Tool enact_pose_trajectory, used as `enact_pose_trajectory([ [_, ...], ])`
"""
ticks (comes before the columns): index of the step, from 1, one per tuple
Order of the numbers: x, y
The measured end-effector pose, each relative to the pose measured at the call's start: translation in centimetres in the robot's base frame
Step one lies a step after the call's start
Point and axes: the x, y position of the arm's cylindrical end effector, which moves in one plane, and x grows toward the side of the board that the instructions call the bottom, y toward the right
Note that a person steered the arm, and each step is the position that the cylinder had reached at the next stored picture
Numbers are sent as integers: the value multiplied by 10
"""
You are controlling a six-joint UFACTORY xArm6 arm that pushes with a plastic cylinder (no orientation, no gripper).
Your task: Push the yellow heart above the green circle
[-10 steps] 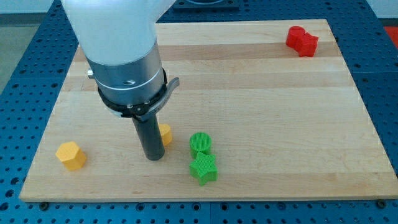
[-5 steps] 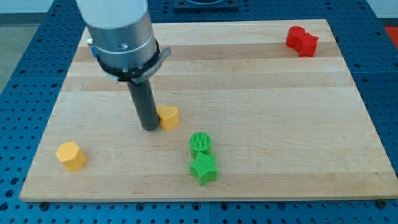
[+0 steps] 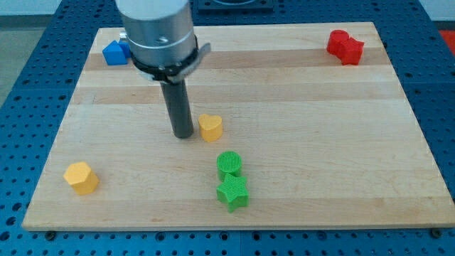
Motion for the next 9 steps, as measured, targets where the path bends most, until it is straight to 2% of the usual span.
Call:
enact_pose_trajectory([
  [1,-14,5],
  [4,-11,17],
  [7,23,37],
  [9,24,37],
])
